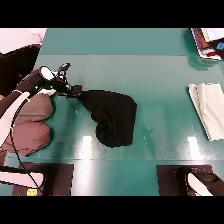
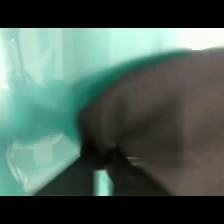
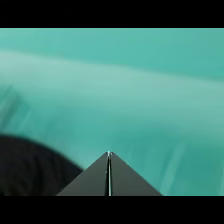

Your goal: Fold the shirts.

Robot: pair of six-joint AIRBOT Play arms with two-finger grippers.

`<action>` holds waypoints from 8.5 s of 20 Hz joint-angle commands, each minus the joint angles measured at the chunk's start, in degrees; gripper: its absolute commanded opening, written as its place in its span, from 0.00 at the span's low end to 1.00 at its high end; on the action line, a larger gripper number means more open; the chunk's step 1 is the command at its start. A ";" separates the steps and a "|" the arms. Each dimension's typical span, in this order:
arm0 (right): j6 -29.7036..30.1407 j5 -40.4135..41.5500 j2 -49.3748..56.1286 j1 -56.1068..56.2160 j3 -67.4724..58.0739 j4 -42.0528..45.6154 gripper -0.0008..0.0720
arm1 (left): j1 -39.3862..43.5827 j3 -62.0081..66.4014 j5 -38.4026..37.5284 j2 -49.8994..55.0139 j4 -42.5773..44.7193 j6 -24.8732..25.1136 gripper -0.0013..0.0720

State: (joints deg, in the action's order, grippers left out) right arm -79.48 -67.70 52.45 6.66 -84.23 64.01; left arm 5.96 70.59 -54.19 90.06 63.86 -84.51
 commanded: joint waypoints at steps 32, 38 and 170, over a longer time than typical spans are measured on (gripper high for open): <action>7.45 -2.34 15.47 6.03 -0.20 -12.76 0.03 | -0.15 19.12 -5.05 -32.06 8.31 1.60 0.05; 6.10 -7.48 2.01 1.20 -10.01 -12.76 0.03 | -0.15 24.20 -9.44 -47.25 1.88 1.55 0.05; 6.45 -18.38 9.92 -38.25 44.19 3.50 0.64 | -8.44 -32.09 -6.80 -35.26 -6.84 5.31 0.05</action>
State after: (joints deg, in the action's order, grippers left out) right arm -72.73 -86.30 60.73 -25.65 -47.44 62.35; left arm -2.59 37.89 -61.06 57.58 57.04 -78.83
